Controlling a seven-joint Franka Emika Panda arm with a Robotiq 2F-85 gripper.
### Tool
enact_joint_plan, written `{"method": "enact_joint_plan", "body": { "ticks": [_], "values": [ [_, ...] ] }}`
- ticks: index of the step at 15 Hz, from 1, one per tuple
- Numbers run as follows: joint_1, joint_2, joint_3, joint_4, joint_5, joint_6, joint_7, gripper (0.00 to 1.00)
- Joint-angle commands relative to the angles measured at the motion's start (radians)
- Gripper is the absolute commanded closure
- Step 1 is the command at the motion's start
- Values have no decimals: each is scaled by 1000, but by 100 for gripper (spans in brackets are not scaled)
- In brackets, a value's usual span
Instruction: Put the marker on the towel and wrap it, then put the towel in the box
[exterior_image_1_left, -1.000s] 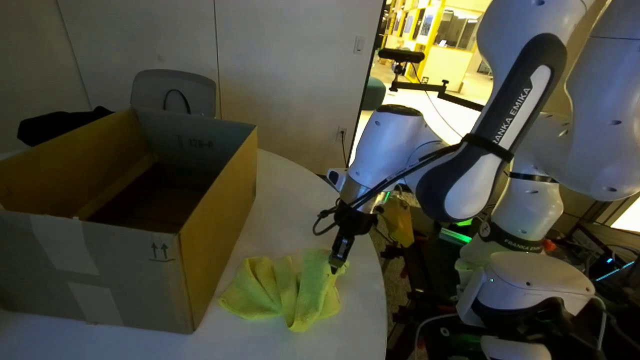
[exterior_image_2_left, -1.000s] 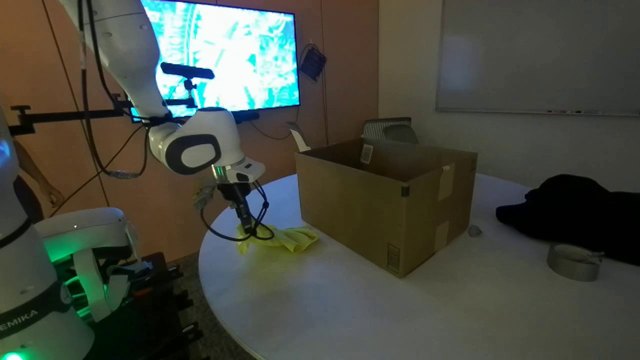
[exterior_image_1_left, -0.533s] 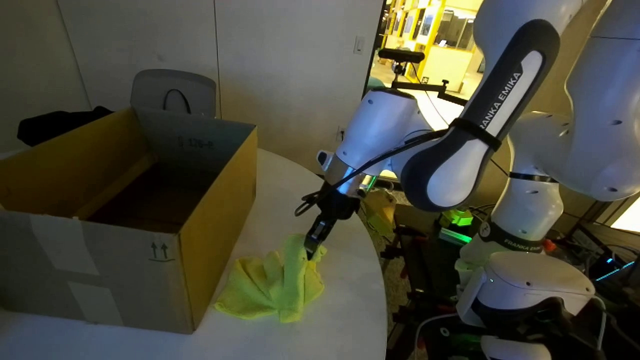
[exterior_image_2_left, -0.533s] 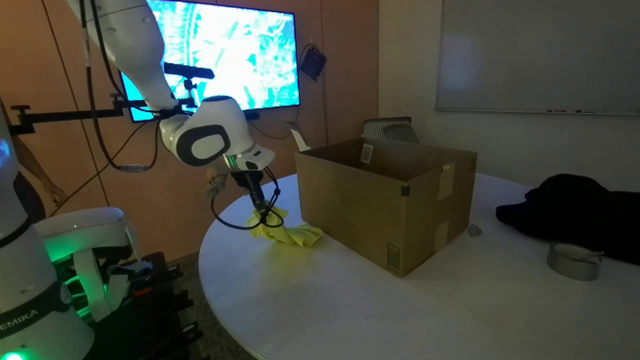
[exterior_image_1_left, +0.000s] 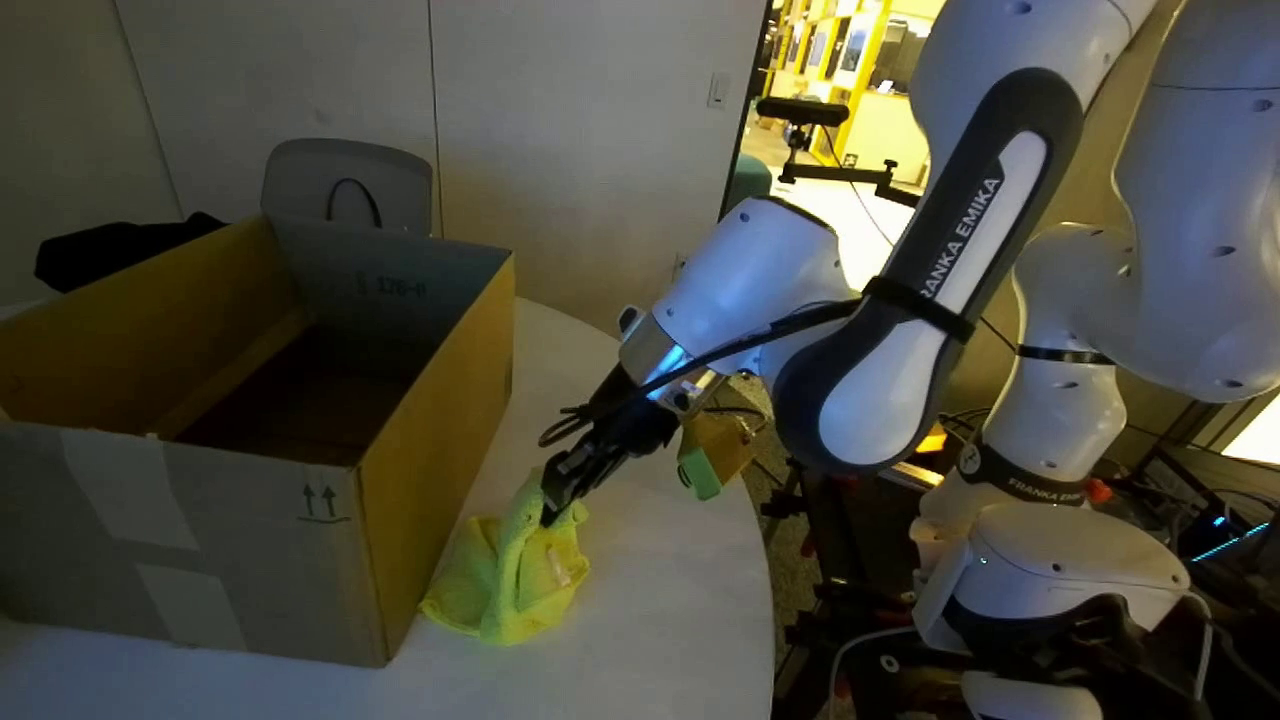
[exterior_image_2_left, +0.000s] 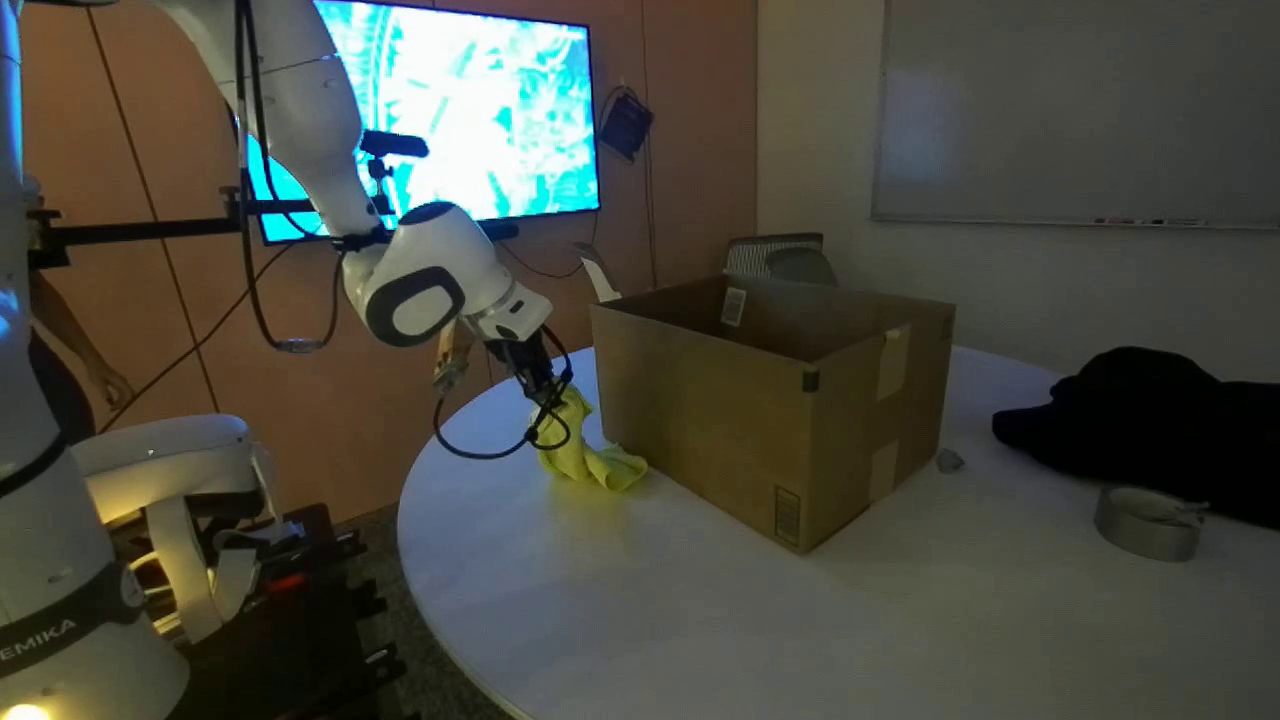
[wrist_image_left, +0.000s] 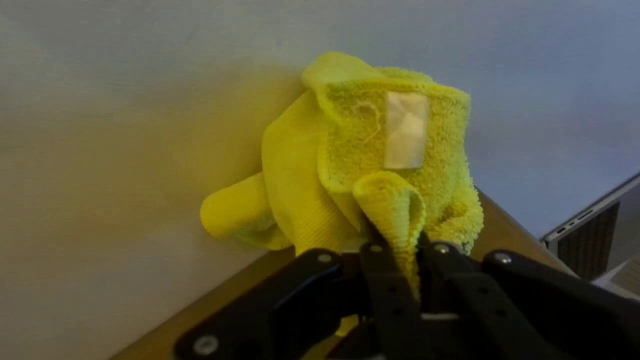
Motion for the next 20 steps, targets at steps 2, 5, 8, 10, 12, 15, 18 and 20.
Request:
{"method": "enact_joint_plan", "body": {
  "ticks": [2,5,8,10,12,15,18,20],
  "values": [
    [221,187,-179,114,148,118,-6,88],
    [312,275,-247,180,225,105,15,88],
    [354,319,-281,232,268,80,33,88],
    [365,325,-290,252,275,71,38,87],
    [361,309,-286,262,250,43,20,61],
    [338,274,-253,278,190,-18,-11,46],
    [293,208,-192,278,110,-73,-64,24],
    [260,150,-162,267,54,-133,-98,10]
  ]
}}
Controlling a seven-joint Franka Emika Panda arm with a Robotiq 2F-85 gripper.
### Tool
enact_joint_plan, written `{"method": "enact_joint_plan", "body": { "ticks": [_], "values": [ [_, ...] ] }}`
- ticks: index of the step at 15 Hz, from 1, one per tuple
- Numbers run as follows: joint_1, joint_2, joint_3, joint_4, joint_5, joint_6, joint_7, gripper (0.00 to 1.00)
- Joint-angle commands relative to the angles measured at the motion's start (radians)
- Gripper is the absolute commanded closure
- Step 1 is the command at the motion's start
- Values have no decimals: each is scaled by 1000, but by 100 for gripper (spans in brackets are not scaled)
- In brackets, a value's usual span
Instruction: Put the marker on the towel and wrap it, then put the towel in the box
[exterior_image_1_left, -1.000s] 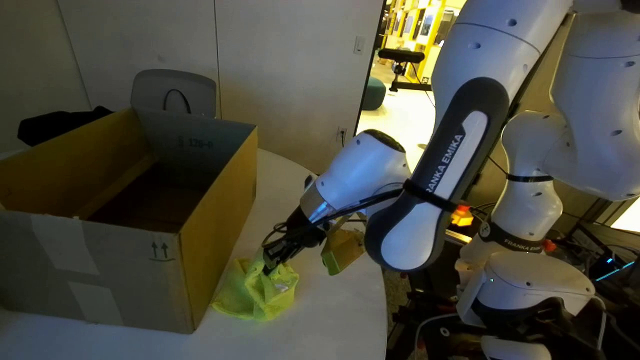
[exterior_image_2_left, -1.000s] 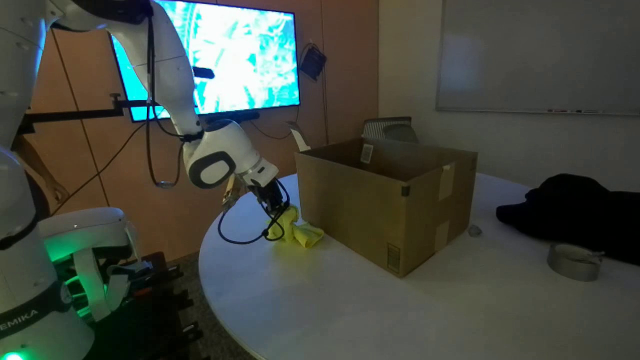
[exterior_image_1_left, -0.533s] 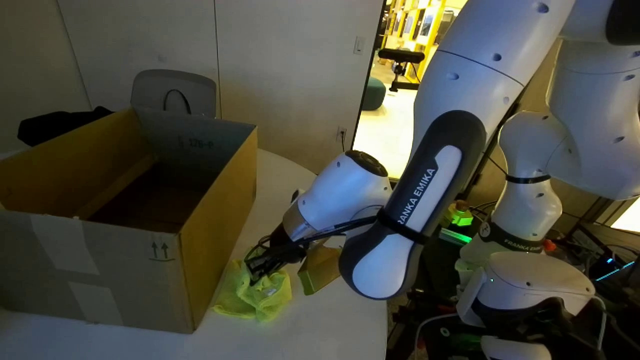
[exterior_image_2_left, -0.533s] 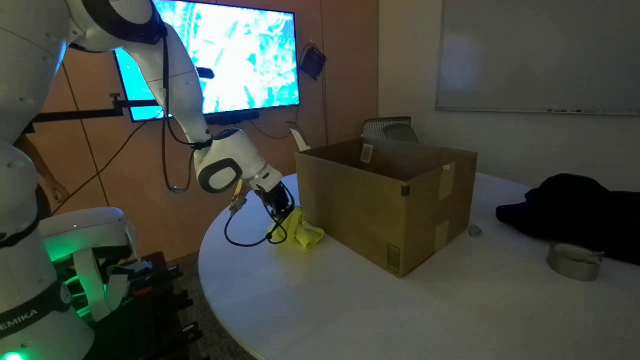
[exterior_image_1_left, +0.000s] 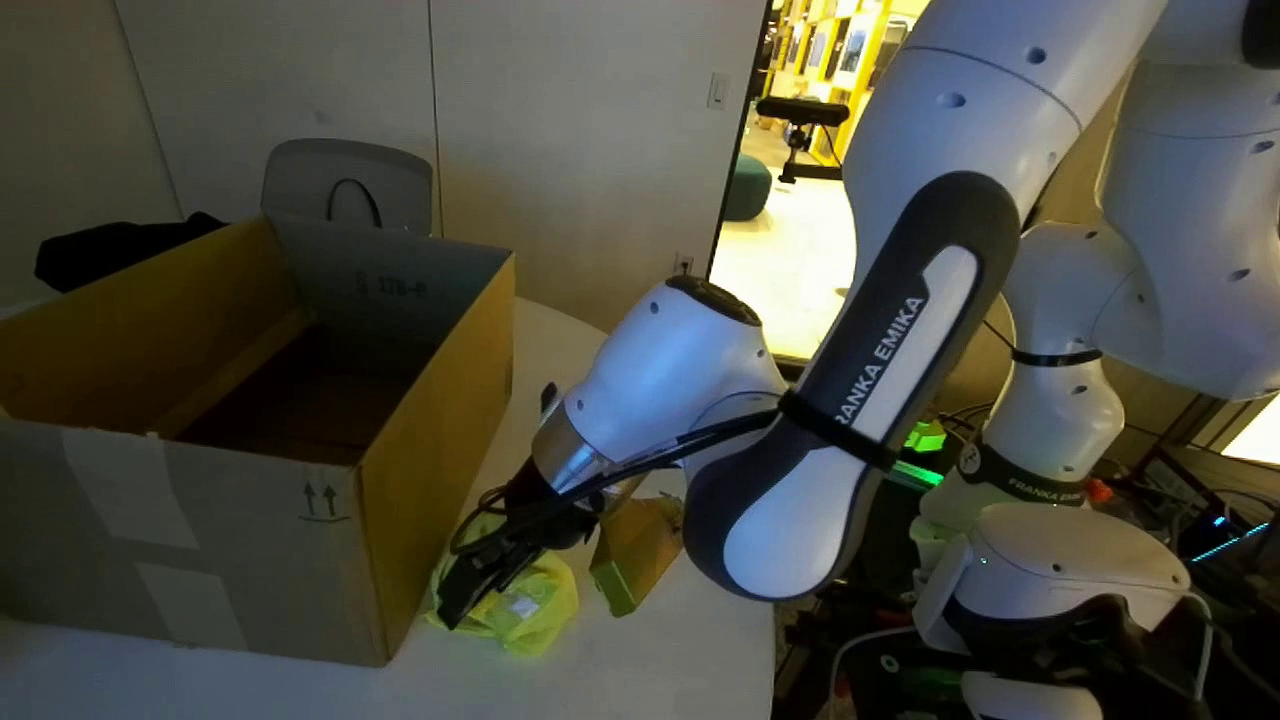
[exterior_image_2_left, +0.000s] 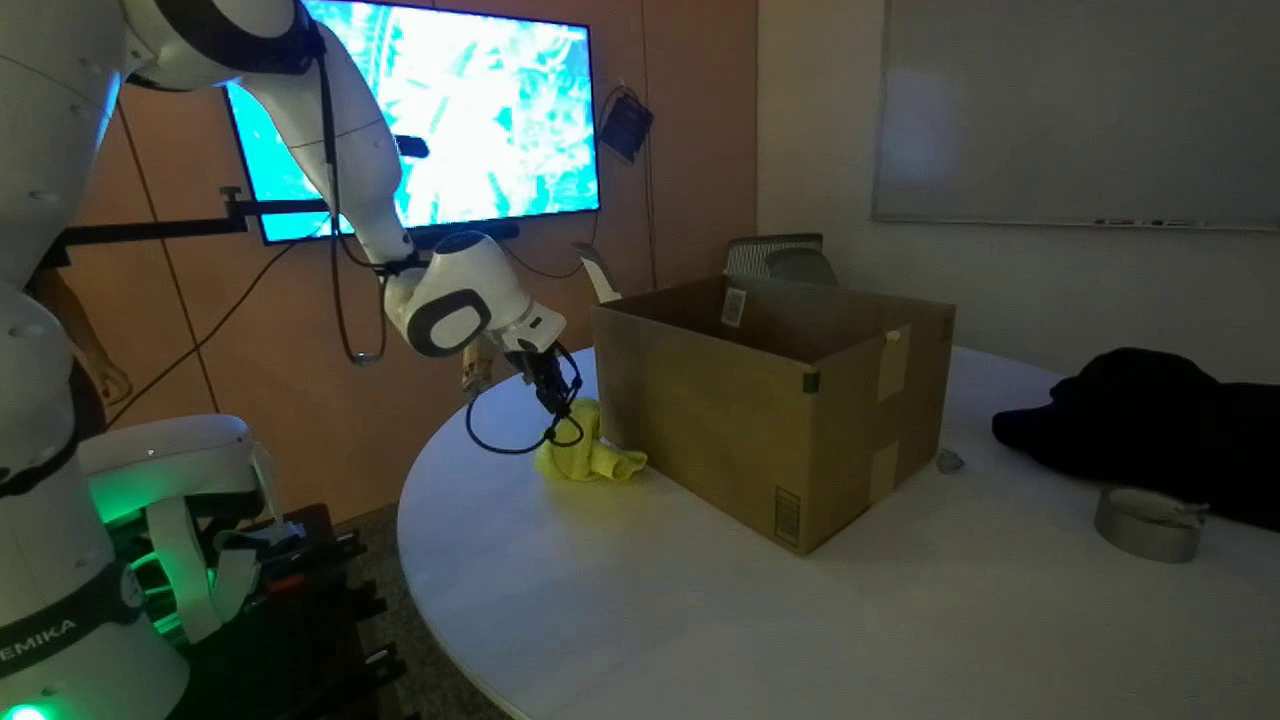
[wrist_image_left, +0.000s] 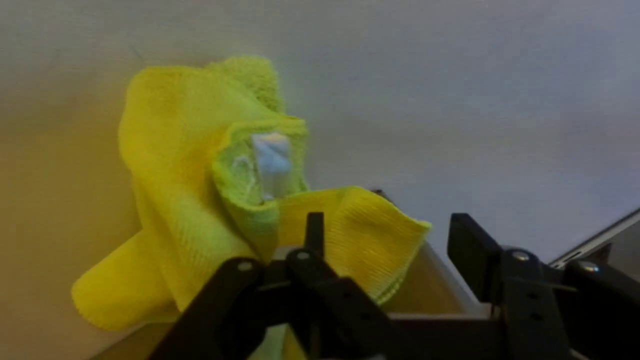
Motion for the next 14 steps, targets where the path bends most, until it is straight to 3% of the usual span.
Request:
{"method": "enact_joint_plan", "body": {
  "ticks": [1,4,5,8,14],
  "values": [
    [-68,-132,54,-27,-91,-118,-76,2],
    [-137,-227,83,-40,-173,-251,-118,0],
    [-112,-246,43,-33,-176,-308,-145,0],
    [-216,-289,91,11,-311,-546,-196,0],
    [-299,-231,135,162,-449,-906,-347,0]
  ]
}}
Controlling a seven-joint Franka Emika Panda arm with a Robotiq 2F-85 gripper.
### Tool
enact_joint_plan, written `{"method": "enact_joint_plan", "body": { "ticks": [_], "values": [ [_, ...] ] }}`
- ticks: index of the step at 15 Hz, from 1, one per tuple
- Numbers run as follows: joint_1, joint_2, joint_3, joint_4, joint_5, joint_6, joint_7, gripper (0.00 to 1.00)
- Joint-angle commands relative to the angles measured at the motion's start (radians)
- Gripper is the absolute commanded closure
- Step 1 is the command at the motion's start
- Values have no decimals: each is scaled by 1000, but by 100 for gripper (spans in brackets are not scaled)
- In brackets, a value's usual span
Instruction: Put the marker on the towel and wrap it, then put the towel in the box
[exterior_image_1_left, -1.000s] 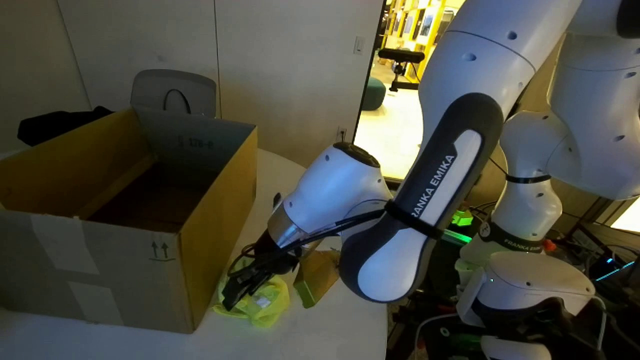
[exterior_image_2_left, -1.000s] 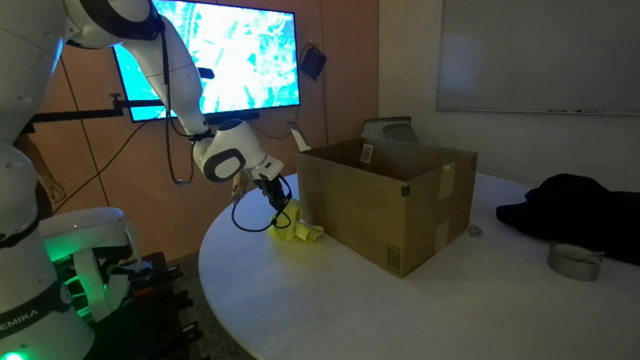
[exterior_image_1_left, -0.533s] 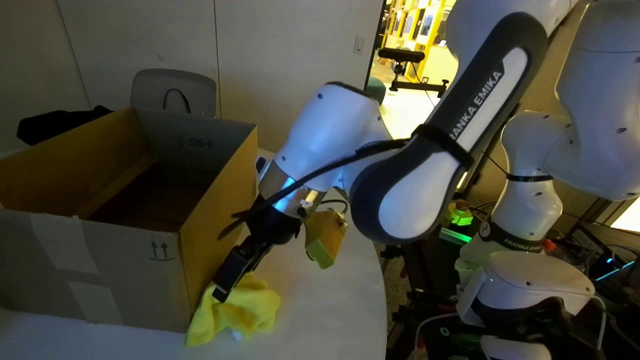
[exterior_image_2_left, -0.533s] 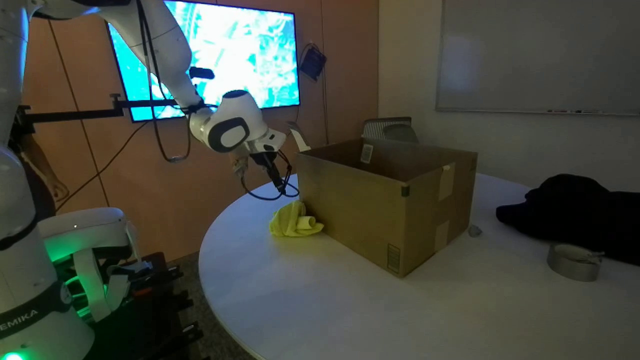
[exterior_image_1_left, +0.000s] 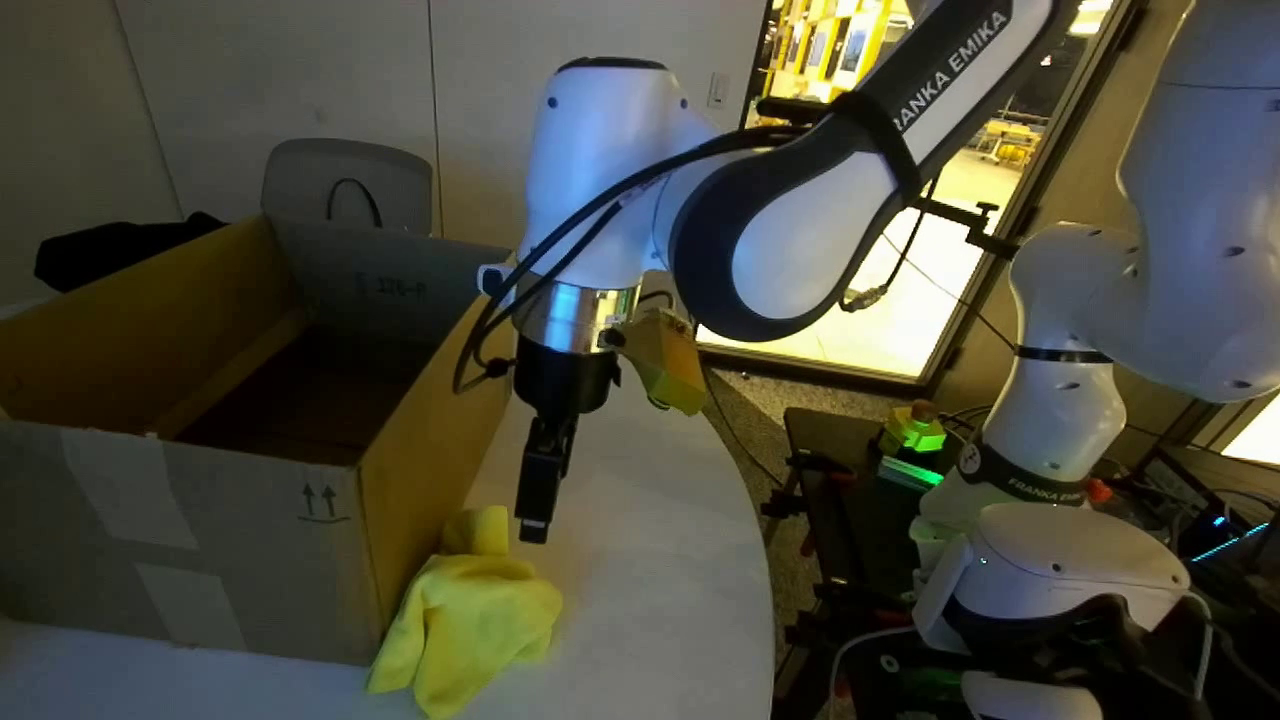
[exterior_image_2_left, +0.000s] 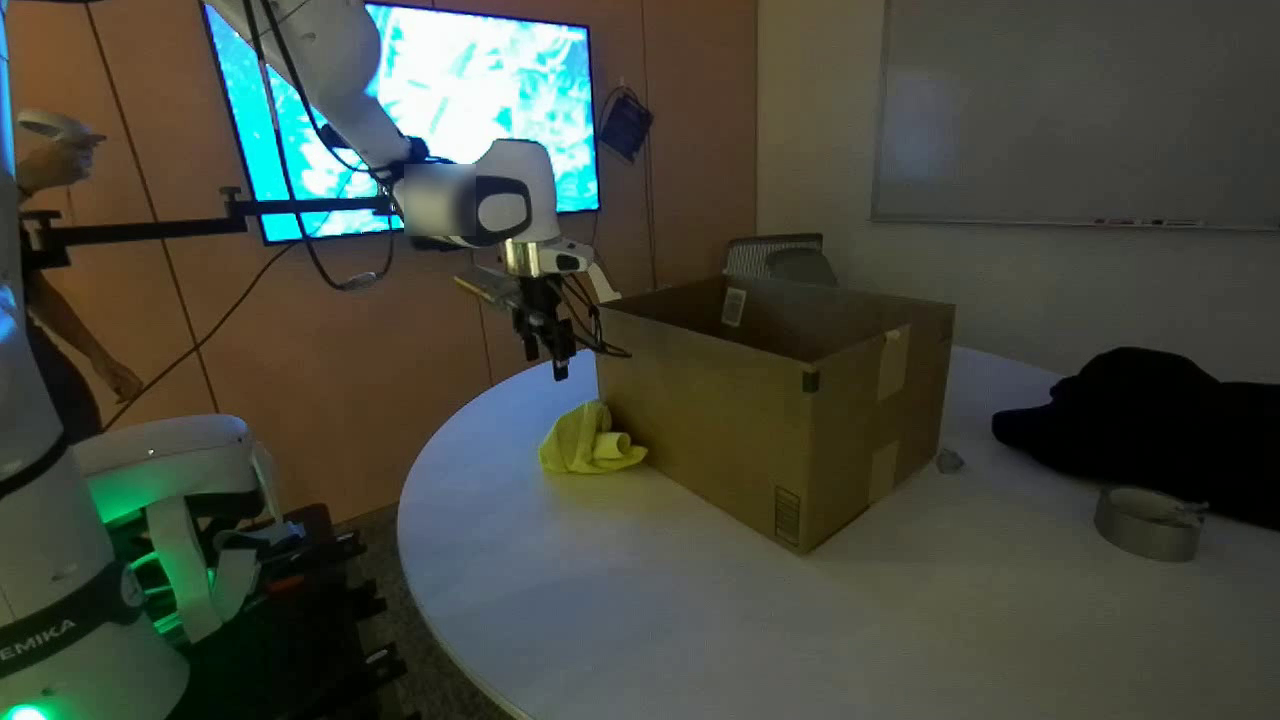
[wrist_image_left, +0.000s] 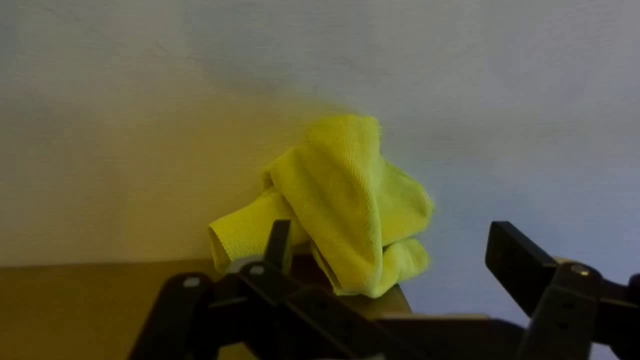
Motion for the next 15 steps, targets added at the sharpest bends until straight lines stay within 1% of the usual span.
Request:
{"method": "enact_joint_plan", "body": {
  "ticks": [1,3,5,6,9,11,13,15],
  "values": [
    [-34,69,35,114,-91,-156,-90,0],
    [-32,116,33,170,-167,-224,-118,0],
    [-20,169,26,214,-239,-250,-111,0],
    [-17,192,26,233,-264,-255,-113,0],
    [1,263,12,280,-310,-221,-42,0],
    [-2,288,12,303,-281,-213,4,0],
    [-33,296,30,323,-183,-226,38,0],
    [-53,302,33,332,-104,-217,59,0]
  ]
}}
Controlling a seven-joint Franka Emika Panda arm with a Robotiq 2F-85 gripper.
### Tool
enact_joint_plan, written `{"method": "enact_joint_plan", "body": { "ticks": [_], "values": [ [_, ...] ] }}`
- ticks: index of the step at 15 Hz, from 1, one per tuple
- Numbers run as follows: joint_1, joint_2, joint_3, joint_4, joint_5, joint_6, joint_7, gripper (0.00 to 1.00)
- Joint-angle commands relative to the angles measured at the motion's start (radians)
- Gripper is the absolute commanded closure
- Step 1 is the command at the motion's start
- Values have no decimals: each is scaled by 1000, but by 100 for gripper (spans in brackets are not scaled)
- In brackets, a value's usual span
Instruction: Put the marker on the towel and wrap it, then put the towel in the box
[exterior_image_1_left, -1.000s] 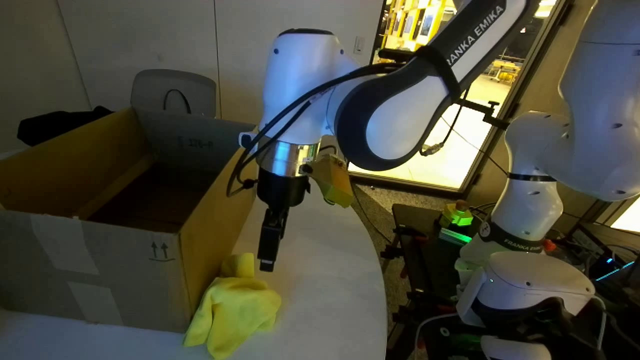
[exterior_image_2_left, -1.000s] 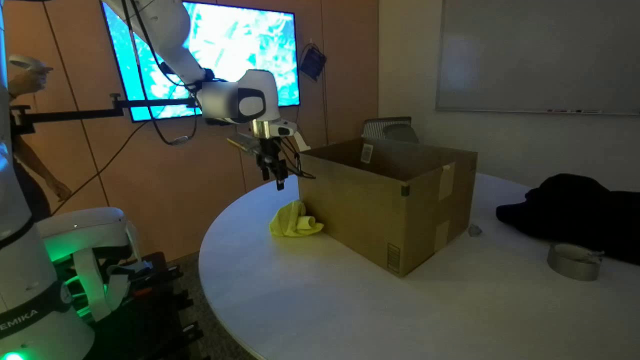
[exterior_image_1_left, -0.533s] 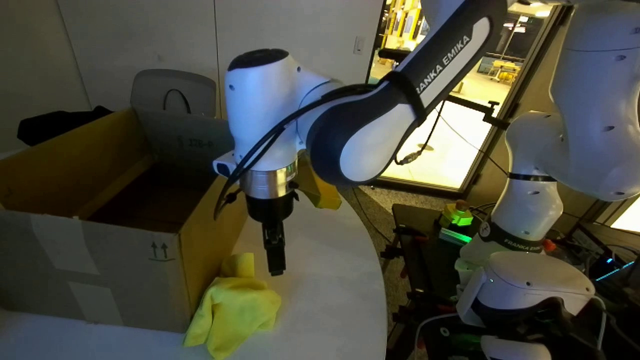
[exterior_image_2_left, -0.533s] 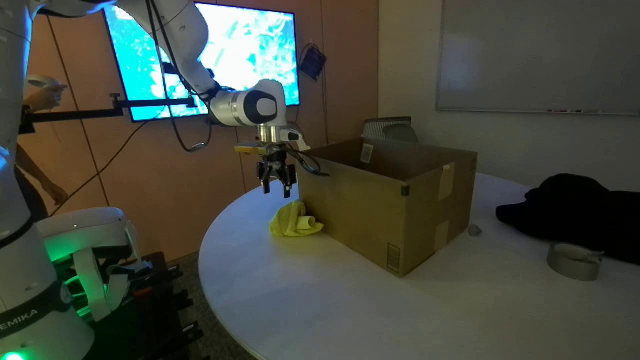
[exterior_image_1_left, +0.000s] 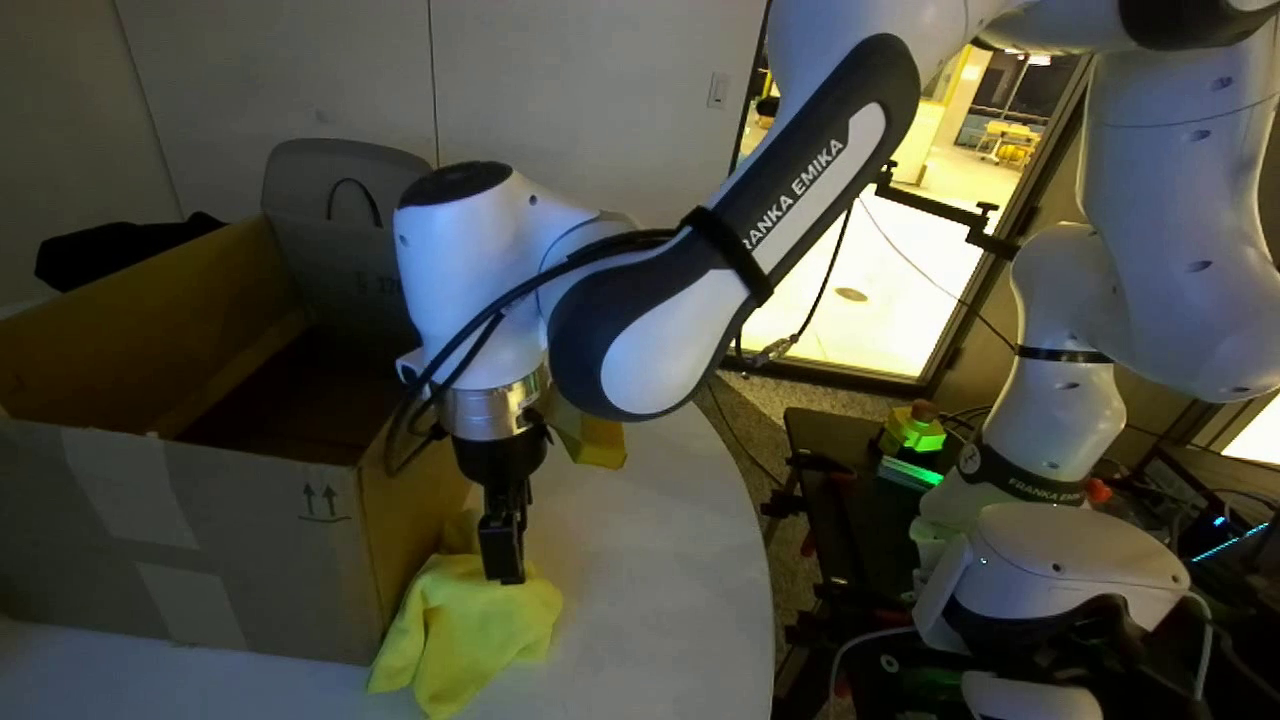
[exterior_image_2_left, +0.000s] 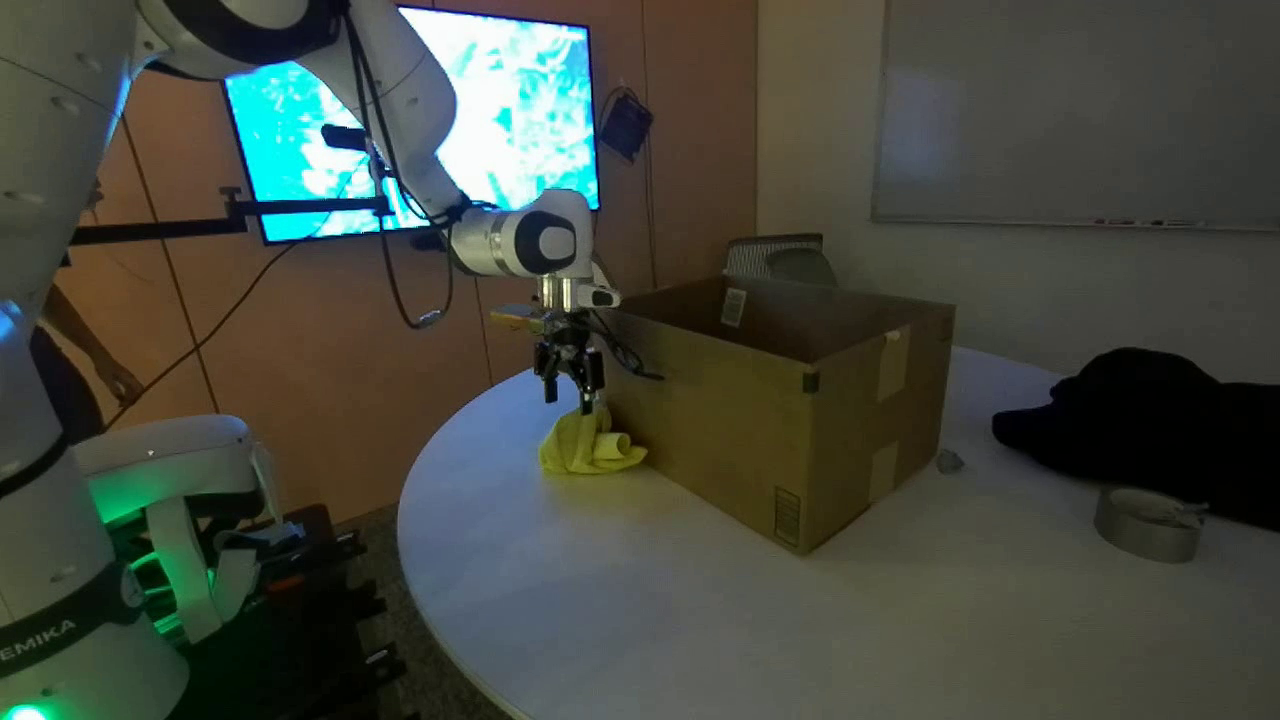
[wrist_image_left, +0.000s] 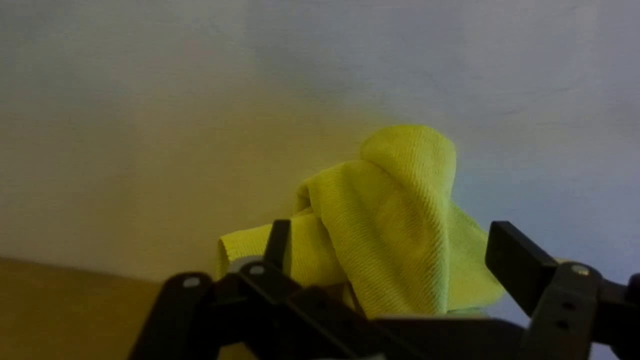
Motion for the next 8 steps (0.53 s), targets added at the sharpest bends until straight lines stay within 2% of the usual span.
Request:
{"method": "enact_joint_plan", "body": {
  "ticks": [1,3,8],
  "values": [
    [-44,22,18,47,134,4,47,0],
    [-46,32,10,44,177,48,75,0],
    [-33,92,-1,45,183,171,107,0]
  ]
}}
